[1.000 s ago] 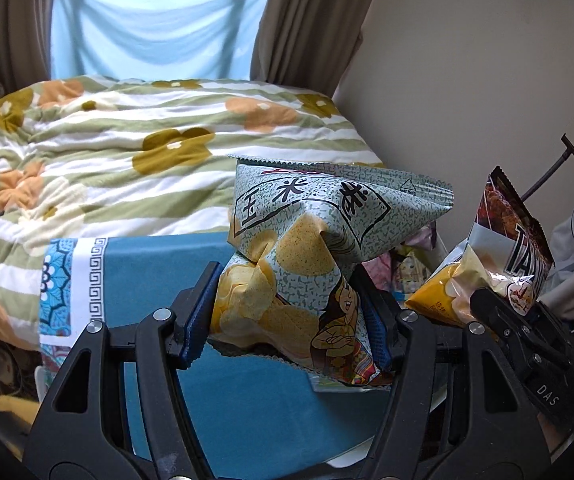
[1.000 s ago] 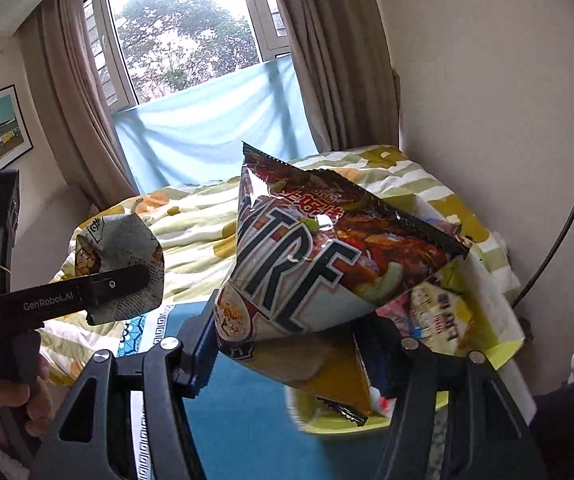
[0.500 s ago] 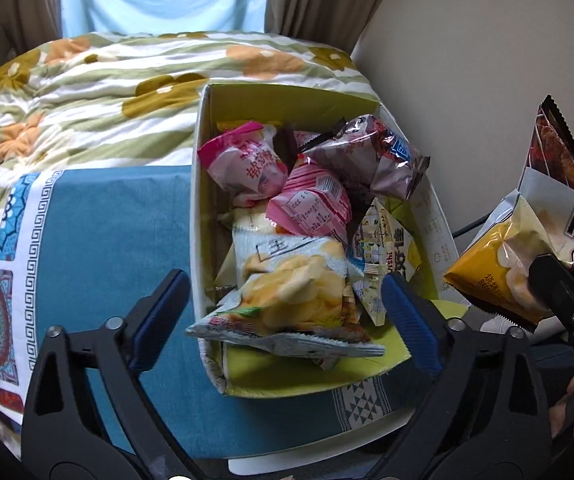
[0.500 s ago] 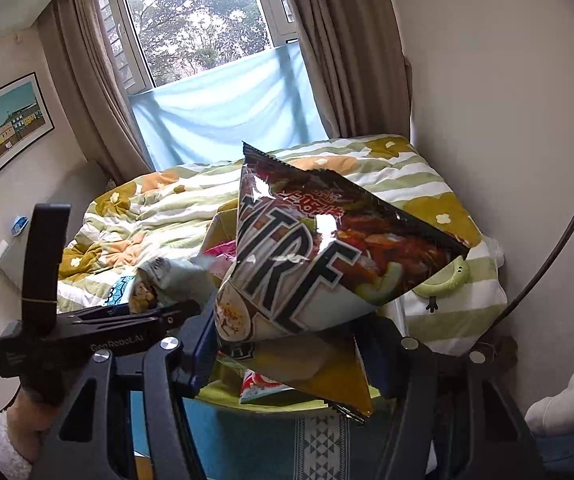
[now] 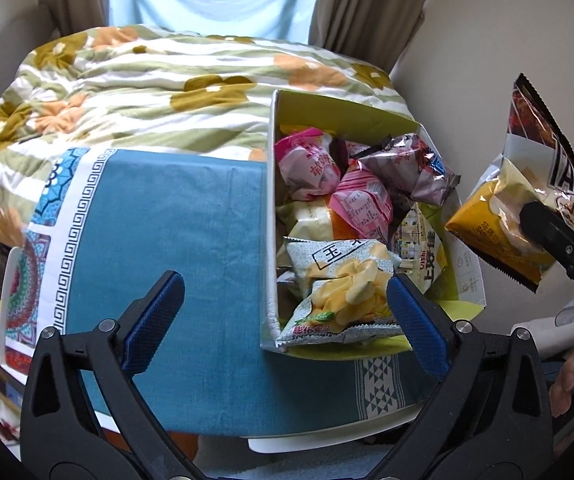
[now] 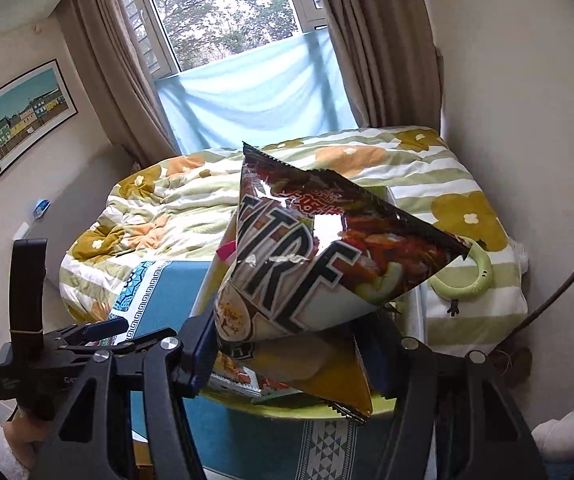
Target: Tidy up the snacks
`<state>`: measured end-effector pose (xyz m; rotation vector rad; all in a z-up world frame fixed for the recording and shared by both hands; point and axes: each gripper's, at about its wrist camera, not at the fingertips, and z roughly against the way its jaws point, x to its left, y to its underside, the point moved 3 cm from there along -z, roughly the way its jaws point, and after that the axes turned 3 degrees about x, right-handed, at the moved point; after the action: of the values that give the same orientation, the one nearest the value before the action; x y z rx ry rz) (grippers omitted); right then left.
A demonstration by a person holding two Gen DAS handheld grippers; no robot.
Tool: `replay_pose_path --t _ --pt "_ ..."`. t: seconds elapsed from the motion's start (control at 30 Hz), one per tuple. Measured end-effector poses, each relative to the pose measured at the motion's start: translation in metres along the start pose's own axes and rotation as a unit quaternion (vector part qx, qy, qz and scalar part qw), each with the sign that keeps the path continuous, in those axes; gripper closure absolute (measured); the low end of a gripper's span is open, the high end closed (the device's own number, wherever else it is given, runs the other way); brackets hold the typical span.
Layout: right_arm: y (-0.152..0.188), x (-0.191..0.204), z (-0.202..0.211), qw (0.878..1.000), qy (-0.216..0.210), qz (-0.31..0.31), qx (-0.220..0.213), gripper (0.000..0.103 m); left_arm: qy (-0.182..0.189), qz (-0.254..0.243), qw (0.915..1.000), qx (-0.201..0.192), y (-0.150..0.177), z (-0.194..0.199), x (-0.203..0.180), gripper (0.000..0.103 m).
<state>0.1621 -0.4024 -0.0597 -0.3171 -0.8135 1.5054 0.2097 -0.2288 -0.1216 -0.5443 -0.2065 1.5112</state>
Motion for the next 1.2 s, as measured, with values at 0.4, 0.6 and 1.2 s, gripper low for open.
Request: replay_pose_path --t 0.4,0.6,1.2 --pt "-0.013 0.002 -0.05 1.0 -0.026 0.006 0.008 0.004 -0.061 0.027 0.9977 -0.016 0.016 0.02 0.026 0.002" --pt "0.005 0.006 -0.034 1.0 -0.006 0.009 -0.002 0.003 -0.064 0.028 0.9973 -0.022 0.028 0.03 0.038 0.002" --pt "0.049 0.094 0.1 0.992 0.079 0.022 -0.093 0.003 -0.089 -0.07 0.9775 -0.178 0.073 0.201 0.059 0.0"
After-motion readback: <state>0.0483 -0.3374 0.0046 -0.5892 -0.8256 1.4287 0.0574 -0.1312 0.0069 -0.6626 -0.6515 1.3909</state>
